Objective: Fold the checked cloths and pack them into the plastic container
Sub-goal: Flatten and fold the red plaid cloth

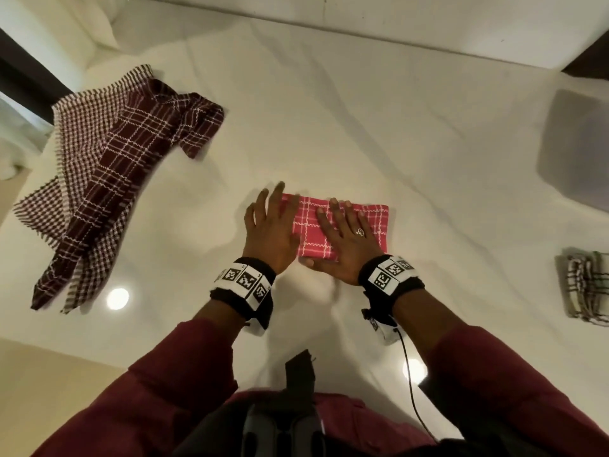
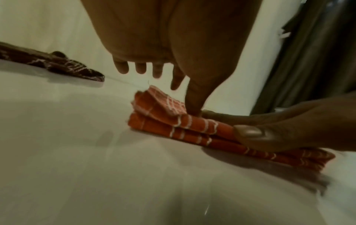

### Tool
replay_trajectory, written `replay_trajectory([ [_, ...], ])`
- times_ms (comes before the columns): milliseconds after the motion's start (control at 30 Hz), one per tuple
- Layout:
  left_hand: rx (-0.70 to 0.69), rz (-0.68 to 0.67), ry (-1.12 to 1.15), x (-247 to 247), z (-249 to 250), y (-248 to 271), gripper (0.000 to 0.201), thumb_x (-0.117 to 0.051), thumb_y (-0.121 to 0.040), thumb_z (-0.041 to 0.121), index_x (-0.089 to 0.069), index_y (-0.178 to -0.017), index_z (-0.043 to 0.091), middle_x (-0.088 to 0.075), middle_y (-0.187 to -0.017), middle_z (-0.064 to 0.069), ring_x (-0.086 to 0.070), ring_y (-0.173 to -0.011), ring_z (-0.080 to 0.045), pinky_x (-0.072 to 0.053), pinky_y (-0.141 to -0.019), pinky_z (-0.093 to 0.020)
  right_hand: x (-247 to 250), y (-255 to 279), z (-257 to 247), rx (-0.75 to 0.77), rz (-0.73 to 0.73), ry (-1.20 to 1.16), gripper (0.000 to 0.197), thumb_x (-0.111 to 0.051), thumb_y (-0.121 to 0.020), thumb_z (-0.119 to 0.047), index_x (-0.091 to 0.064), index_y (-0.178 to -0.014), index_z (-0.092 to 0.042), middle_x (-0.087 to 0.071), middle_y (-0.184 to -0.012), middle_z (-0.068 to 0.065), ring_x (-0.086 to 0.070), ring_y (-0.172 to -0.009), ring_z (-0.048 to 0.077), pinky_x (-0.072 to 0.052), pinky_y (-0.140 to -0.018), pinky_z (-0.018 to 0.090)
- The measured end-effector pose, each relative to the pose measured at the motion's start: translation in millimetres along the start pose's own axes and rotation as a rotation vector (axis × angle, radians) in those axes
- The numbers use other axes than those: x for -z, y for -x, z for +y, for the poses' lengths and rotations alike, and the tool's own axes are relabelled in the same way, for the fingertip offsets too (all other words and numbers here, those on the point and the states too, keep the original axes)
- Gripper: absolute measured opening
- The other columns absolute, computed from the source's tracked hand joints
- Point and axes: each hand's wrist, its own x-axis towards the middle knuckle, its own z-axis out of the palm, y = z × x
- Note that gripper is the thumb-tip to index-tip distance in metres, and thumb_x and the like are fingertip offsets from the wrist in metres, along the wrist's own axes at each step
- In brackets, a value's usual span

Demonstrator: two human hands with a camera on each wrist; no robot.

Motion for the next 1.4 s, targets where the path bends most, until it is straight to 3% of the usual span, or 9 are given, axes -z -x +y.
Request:
replay_trajectory([
  [167, -0.113, -0.125, -0.119, -25, 8, 26, 0.068, -0.044, -0.086, 0.065, -0.028, -0.146, 0.036, -0.004, -0.161, -0.001, 0.004, -0.145, -0.036, 0.007, -0.111, -0.058, -10, 48, 24, -0.041, -0.001, -0.001, 0.096, -0.023, -0.081, -0.081, 0.021, -0.148, -0.028, 0.027, -0.156, 0.002, 0.025, -0.143, 0.025, 0.015, -0.115, 0.049],
  [333, -0.006, -0.174, -0.018, -43, 17, 40, 0.077, -0.031, -0.076, 0.080, -0.014, -0.145, 0.049, 0.015, -0.159, -0.007, 0.015, -0.144, -0.037, 0.006, -0.112, -0.059, -10, 91, 56, -0.327, 0.090, -0.194, 0.090, -0.005, -0.078, -0.081, 0.023, -0.147, -0.031, 0.029, -0.155, 0.001, 0.023, -0.143, 0.029, 0.010, -0.116, 0.052],
  [467, 0.035, -0.122, 0.038, -39, 22, 43, 0.090, -0.022, -0.063, 0.085, -0.025, -0.144, 0.047, 0.000, -0.157, -0.015, -0.003, -0.143, -0.038, -0.007, -0.113, -0.056, -2, 100, 55, -0.577, 0.409, -0.520, 0.094, -0.061, -0.085, -0.051, -0.003, -0.153, -0.020, -0.011, -0.156, 0.015, -0.024, -0.139, 0.035, -0.023, -0.113, 0.052],
  [567, 0.033, -0.099, 0.048, -33, 25, 41, 0.092, -0.027, -0.059, 0.084, -0.037, -0.140, 0.041, -0.018, -0.149, -0.014, -0.019, -0.135, -0.038, -0.020, -0.108, -0.054, -1, 95, 59, -0.672, 0.426, -0.822, 0.087, -0.082, -0.071, -0.030, -0.032, -0.141, -0.017, -0.049, -0.129, 0.011, -0.055, -0.112, 0.029, -0.048, -0.094, 0.040],
  [633, 0.026, -0.087, 0.057, -30, 26, 41, 0.090, -0.029, -0.060, 0.083, -0.042, -0.137, 0.038, -0.024, -0.143, -0.013, -0.028, -0.129, -0.038, -0.026, -0.104, -0.052, 7, 95, 65, -0.697, 0.396, -0.907, 0.071, -0.086, -0.065, -0.022, -0.048, -0.125, -0.016, -0.061, -0.106, 0.004, -0.061, -0.090, 0.020, -0.050, -0.074, 0.027],
  [800, -0.068, -0.087, 0.169, -40, 33, 64, 0.085, -0.020, -0.070, 0.089, -0.038, -0.139, 0.043, -0.015, -0.155, -0.014, -0.031, -0.134, -0.039, -0.022, -0.109, -0.059, 36, 103, 72, -0.812, 0.532, -0.619, 0.029, -0.066, -0.080, -0.017, -0.064, -0.108, -0.022, -0.062, -0.081, -0.007, -0.061, -0.076, 0.018, -0.051, -0.074, 0.031],
  [1000, -0.106, -0.078, 0.166, -59, 38, 81, 0.078, -0.016, -0.074, 0.087, -0.026, -0.140, 0.046, -0.008, -0.158, -0.015, -0.003, -0.146, -0.033, -0.001, -0.114, -0.060, 47, 110, 17, -0.432, 0.496, -0.541, 0.025, -0.060, -0.083, -0.034, -0.060, -0.108, -0.034, -0.068, -0.098, -0.009, -0.064, -0.085, 0.012, -0.050, -0.076, 0.028],
  [1267, -0.091, -0.092, 0.134, -58, 35, 79, 0.071, -0.032, -0.075, 0.077, -0.024, -0.137, 0.043, -0.025, -0.153, -0.014, -0.018, -0.142, -0.034, -0.005, -0.115, -0.056, 3, 87, -31, -0.261, 0.213, -0.545, 0.050, -0.059, -0.087, -0.033, -0.042, -0.134, -0.026, -0.062, -0.119, 0.001, -0.061, -0.103, 0.024, -0.049, -0.084, 0.032],
  [1400, -0.062, -0.073, 0.190, -54, 34, 79, 0.098, -0.019, -0.074, 0.084, -0.022, -0.149, 0.021, -0.027, -0.154, -0.010, -0.023, -0.142, -0.029, -0.006, -0.116, -0.048, 5, 85, -24, -0.194, 0.148, -0.648, 0.058, -0.061, -0.084, -0.049, -0.045, -0.133, -0.023, -0.059, -0.116, -0.003, -0.059, -0.099, 0.018, -0.050, -0.090, 0.037],
])
